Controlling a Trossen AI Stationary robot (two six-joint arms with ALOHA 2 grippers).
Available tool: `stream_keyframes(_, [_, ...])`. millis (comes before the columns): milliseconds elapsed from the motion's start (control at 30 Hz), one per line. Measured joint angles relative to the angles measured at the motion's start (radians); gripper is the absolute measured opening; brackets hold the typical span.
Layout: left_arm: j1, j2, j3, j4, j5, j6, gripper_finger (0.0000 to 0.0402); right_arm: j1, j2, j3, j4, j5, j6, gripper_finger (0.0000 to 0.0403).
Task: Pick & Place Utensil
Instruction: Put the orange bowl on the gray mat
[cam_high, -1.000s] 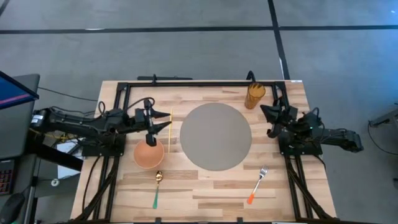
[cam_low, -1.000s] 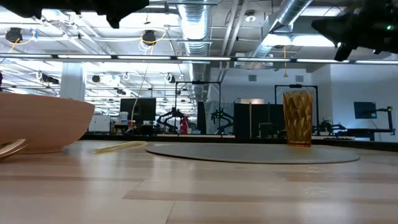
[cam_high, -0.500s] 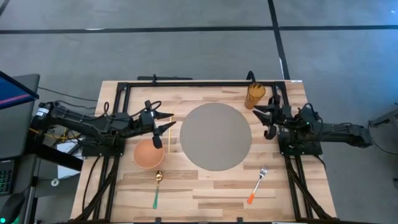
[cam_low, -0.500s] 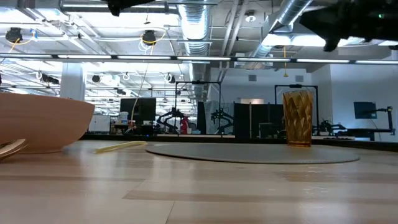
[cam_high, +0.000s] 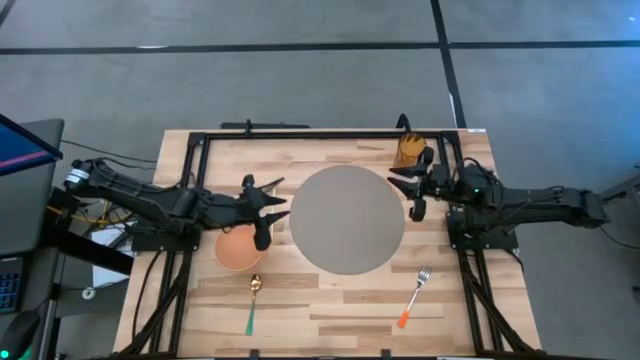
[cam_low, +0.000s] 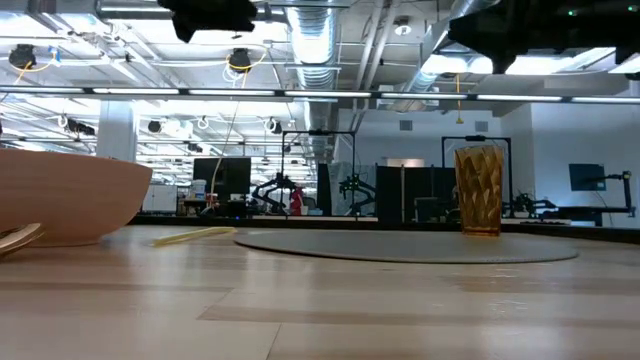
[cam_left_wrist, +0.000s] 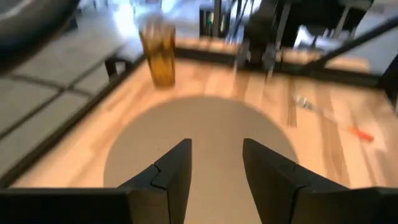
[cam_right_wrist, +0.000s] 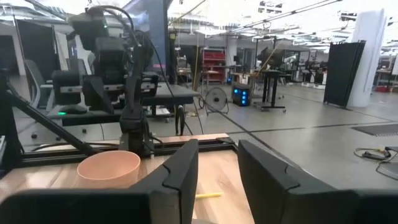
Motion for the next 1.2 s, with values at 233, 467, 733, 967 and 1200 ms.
stream_keyframes(233, [-0.023,0.121,0.188,-0.377,0.007,-0.156,0.0145,0.016,0.017,0.031,0.001,0.000,0.004,0.0108])
stream_keyframes(467, [-0.040,0.224,0.289,-0.551,0.156,-0.380,0.0145,0.014,0.018,0.036,0.004,0.002,0.004,0.0108])
stream_keyframes(733, [-0.043,0.297,0.289,-0.763,0.421,-0.744,0.0145,0.013,0.016,0.036,0.007,0.004,0.004,0.0107])
stream_keyframes(967, [-0.043,0.324,0.289,-0.802,0.452,-0.776,0.0145,0.014,0.016,0.036,0.002,0.003,0.003,0.0107])
stream_keyframes(1200, [-0.043,0.319,0.282,-0.800,0.449,-0.820,0.0145,0.014,0.039,0.036,0.000,0.003,-0.012,0.0107])
